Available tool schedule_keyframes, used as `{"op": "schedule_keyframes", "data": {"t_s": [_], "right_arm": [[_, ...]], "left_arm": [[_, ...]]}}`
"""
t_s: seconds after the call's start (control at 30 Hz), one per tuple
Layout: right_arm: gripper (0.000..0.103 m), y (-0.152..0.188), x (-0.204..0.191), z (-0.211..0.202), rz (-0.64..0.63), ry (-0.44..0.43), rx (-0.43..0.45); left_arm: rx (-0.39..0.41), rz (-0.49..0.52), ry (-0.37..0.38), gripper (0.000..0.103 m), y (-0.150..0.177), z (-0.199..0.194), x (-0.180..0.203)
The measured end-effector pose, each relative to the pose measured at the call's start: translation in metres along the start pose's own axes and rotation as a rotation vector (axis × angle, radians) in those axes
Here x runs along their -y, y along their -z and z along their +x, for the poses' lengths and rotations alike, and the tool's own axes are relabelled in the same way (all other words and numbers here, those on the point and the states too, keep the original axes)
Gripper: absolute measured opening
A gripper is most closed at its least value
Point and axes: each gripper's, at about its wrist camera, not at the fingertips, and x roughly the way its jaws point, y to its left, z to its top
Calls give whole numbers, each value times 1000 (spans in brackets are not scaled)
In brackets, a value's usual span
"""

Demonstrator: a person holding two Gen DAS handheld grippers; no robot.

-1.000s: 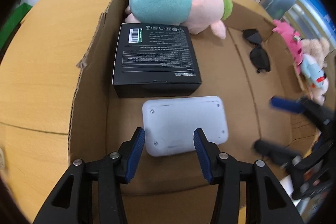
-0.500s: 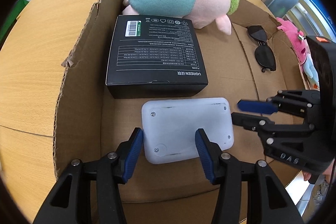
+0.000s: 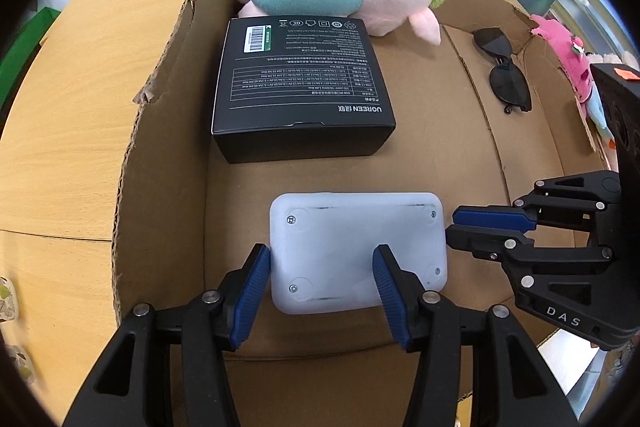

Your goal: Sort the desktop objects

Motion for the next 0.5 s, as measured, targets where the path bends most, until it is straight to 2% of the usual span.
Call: {"op": "schedule_keyframes", "data": {"t_s": [0.07,0.1,0.13,0.17,0.2,0.23,0.37,0.43,0.5], "right_arm": [[12,-2,7,-1,23,-20,7],[18,0,11,-4,45,-24,21],[42,6,14,-7,62,-26,38],[49,9,18,-14,90,-19,71],[64,14,21,-21,112,-4,115],[70,27,24,-35,139,14,175],[81,60,26,-85,197,59,371],[86,71,25,-103,195,101,436],[88,83,12,-114,166,132,477]], "left_arm": [[-3,8,0,52,1,-1,1],[0,12,-3,52,3,-2,2],[14,21,-13,53,6,-7,3],[29,25,-19,53,8,-11,4],[56,28,-20,53,10,-19,4],[88,32,-23,53,13,-27,5],[292,50,-19,53,33,-77,6],[392,39,-22,65,47,-100,4],[468,32,-20,67,65,-117,1]]}}
